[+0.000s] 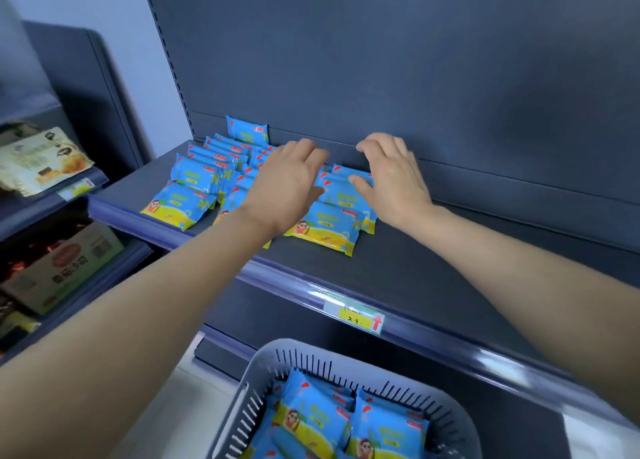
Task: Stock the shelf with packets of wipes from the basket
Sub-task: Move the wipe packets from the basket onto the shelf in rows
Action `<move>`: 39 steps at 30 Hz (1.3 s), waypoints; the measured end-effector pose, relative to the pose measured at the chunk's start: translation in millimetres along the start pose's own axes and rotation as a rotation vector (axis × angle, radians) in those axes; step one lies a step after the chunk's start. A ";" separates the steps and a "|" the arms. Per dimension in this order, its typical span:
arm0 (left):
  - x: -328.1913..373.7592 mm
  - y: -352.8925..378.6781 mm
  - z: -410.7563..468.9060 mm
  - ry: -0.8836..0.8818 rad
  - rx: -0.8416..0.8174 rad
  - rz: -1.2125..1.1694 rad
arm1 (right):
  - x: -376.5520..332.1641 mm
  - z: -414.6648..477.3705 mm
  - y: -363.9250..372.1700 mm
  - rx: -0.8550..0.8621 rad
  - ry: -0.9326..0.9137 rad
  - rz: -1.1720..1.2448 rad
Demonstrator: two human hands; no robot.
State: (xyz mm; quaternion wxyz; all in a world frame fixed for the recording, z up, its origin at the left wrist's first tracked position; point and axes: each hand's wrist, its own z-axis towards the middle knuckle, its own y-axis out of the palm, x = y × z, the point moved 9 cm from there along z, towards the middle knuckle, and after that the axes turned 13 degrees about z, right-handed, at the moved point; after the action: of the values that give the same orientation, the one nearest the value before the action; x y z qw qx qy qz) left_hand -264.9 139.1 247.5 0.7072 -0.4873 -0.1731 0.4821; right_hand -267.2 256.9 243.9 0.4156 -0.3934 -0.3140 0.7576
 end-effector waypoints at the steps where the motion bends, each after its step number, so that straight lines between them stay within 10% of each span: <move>1: 0.2 -19.5 -4.7 0.004 0.052 0.005 | -13.9 -4.5 -10.7 0.025 -0.017 -0.009; 17: 18.7 -210.9 -126.9 0.059 0.533 -0.143 | -157.1 -125.6 -136.9 0.330 -0.162 -0.127; 39: 96.9 118.7 -274.4 0.173 -0.391 -0.323 | 13.1 -382.7 170.6 -0.862 0.415 -0.043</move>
State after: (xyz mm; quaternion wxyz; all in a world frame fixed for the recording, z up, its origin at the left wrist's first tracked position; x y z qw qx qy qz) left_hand -83.7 85.4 -3.6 0.6796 -0.6202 -0.2772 0.2769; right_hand -9.1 247.3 -86.3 0.2841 -0.6664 -0.5179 0.4549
